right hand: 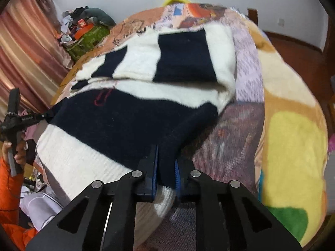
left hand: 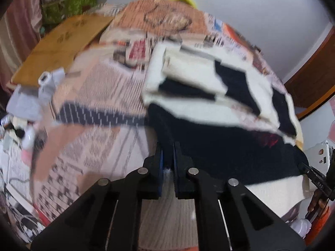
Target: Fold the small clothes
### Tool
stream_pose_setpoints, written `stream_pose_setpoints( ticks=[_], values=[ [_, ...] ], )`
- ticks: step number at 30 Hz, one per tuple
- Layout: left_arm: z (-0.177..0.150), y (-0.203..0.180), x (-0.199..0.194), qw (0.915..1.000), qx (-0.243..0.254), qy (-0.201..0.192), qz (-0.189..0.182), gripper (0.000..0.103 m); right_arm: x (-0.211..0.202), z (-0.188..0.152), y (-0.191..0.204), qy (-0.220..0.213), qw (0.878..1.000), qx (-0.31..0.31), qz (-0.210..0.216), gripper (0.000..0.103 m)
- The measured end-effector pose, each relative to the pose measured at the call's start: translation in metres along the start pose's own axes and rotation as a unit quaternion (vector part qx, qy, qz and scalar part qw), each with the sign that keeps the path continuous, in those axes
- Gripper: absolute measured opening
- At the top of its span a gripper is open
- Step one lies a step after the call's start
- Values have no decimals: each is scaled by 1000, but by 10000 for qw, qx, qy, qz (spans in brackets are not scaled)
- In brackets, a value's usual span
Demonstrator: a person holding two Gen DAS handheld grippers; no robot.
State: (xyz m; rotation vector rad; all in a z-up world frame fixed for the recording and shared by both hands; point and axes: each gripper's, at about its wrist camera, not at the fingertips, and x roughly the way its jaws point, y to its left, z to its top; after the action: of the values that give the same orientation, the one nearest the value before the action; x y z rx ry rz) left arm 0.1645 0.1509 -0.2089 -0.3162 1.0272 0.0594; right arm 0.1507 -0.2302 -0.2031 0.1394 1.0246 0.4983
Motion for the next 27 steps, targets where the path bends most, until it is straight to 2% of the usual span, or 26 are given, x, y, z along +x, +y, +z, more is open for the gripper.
stream_pose_setpoints(
  ticks=[7, 12, 17, 19, 20, 24, 27],
  values=[
    [58, -34, -32, 9967, 295, -706, -260, 8, -27, 56, -3, -760, 9968, 69, 224, 10],
    [104, -47, -13, 9959, 383, -814, -133, 8, -18, 101, 0, -1013, 9947, -187, 17, 10],
    [141, -36, 40, 9985, 140, -515, 144, 8, 11, 134, -17, -951, 9954, -52, -113, 10],
    [150, -27, 69, 9987, 87, -328, 379, 8, 25, 143, -28, -859, 9962, 95, -143, 10],
    [152, -22, 84, 9985, 60, -226, 504, 8, 36, 148, -34, -786, 9966, 171, -183, 10],
    [148, -6, 130, 9981, -4, 147, 600, 9, 68, 152, -52, -481, 9977, 335, -335, 10],
    [141, -8, 142, 9974, 250, 42, 670, 10, 81, 147, -57, -409, 9980, 354, -338, 11]
  ],
)
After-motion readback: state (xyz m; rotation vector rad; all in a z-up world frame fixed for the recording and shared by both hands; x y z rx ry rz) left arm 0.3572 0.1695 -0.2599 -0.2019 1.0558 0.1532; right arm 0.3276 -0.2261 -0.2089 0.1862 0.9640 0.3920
